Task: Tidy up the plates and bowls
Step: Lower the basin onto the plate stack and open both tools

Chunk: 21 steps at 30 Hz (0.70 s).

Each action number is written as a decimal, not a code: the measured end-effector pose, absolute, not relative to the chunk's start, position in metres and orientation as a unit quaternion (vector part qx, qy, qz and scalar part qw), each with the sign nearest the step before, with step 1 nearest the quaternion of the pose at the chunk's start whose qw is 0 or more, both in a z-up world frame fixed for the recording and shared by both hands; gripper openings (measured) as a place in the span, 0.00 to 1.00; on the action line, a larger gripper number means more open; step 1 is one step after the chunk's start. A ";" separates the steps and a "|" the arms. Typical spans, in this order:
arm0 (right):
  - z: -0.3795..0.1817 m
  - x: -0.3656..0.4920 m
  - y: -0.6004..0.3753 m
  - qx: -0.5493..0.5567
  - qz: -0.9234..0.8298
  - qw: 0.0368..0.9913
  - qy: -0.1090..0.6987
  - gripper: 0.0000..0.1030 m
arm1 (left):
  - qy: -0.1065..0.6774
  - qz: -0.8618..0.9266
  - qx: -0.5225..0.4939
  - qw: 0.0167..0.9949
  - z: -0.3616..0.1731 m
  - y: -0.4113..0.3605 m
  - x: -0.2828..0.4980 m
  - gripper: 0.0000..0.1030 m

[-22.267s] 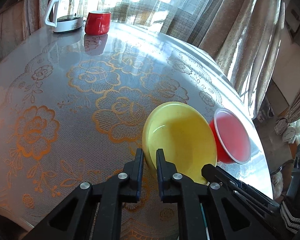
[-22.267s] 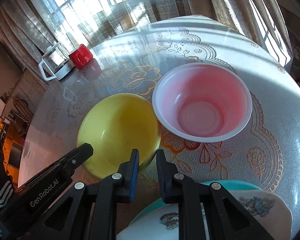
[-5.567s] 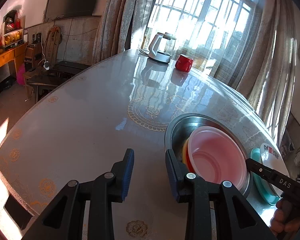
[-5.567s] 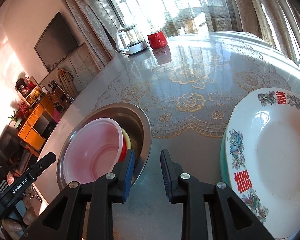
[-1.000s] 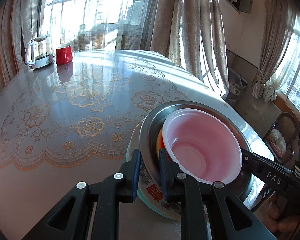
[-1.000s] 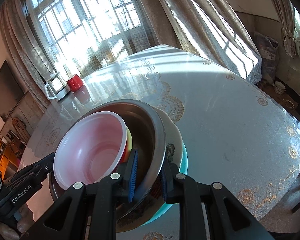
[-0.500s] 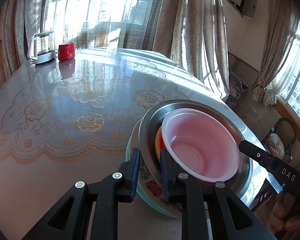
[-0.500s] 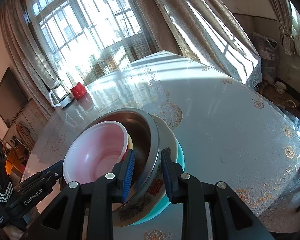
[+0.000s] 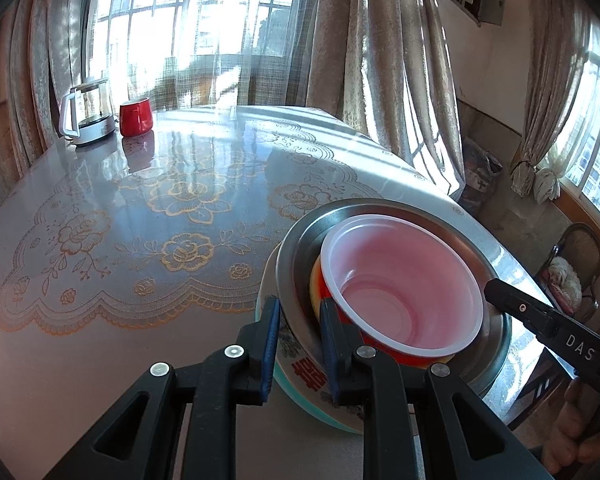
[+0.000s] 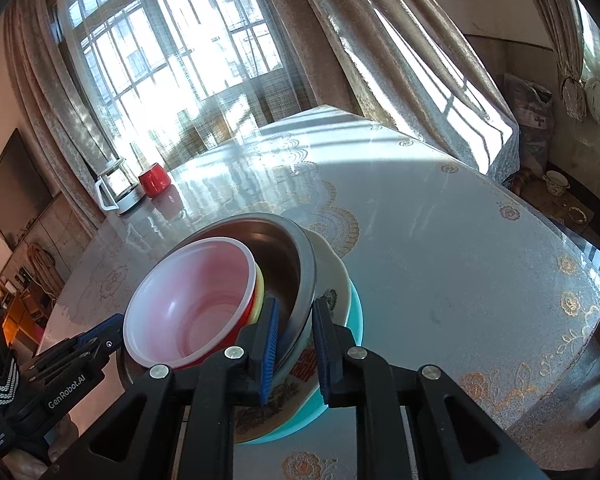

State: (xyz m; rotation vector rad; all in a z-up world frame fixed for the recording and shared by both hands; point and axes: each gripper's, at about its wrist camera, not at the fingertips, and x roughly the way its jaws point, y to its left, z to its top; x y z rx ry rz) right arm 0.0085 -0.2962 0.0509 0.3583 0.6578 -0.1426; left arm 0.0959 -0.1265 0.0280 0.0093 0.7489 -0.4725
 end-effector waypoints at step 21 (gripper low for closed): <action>0.050 0.009 -0.297 0.182 -0.066 0.929 0.316 0.17 | 0.364 -0.206 0.012 0.908 0.028 -0.132 0.095 0.20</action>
